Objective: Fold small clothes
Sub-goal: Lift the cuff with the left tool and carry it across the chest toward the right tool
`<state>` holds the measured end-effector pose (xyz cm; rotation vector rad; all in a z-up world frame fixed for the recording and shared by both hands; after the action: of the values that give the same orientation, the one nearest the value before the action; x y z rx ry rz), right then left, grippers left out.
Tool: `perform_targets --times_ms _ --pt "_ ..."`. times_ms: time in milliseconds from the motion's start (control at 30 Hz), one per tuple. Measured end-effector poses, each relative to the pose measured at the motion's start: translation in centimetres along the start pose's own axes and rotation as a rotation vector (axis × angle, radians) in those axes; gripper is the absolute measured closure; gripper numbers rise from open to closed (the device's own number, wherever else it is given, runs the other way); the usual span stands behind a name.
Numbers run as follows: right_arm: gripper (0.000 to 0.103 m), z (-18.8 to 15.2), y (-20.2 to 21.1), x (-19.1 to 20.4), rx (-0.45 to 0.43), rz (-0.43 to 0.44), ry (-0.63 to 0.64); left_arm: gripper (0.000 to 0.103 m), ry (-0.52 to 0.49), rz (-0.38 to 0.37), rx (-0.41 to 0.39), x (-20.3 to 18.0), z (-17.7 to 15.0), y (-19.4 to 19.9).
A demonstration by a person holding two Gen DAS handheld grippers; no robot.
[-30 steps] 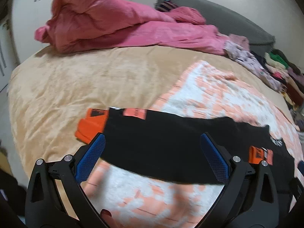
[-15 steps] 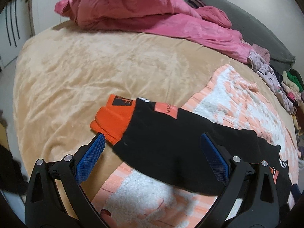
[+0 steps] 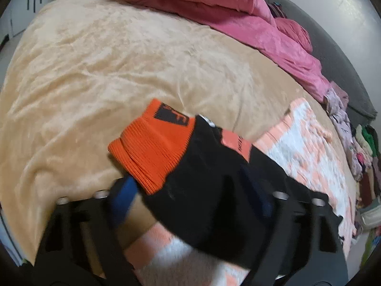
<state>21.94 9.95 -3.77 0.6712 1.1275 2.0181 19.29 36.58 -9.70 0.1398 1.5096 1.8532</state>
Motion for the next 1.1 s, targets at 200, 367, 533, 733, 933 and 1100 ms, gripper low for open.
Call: perform_targets --times_ms 200,367,533,733,933,1100 --pt "0.005 -0.9 1.1 -1.2 -0.017 -0.011 -0.030 0.089 0.002 -0.029 -0.023 -0.2 0.4 0.4" --pt "0.005 -1.7 2.3 -2.8 -0.037 -0.017 -0.070 0.091 -0.079 -0.128 -0.081 -2.7 0.4 3.3" --pt "0.005 -2.5 3.9 -5.6 -0.053 -0.048 -0.126 0.092 -0.269 -0.178 -0.186 -6.5 -1.2 7.7" --pt "0.005 -3.8 6.6 -9.6 -0.091 -0.086 -0.226 0.092 -0.473 -0.284 -0.230 -11.2 -4.9 10.8" --pt "0.005 -5.9 8.9 -12.7 -0.111 -0.123 -0.277 0.092 -0.625 -0.380 -0.197 -15.2 -8.9 10.9" --pt "0.005 -7.4 10.3 -15.2 -0.125 -0.134 -0.324 0.092 -0.703 -0.424 -0.161 -17.2 -11.6 10.5"
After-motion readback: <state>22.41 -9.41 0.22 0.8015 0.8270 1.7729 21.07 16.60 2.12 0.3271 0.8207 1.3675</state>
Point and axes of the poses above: each gripper's, at about its wrist camera, not at the fingertips, and y roughly against the way its jaws point, x to its left, z to its top, the point moved 8 cm from there along -y, roughly the way its jaws point, and after that the axes turned 13 degrees about x, right-handed, at the moved point
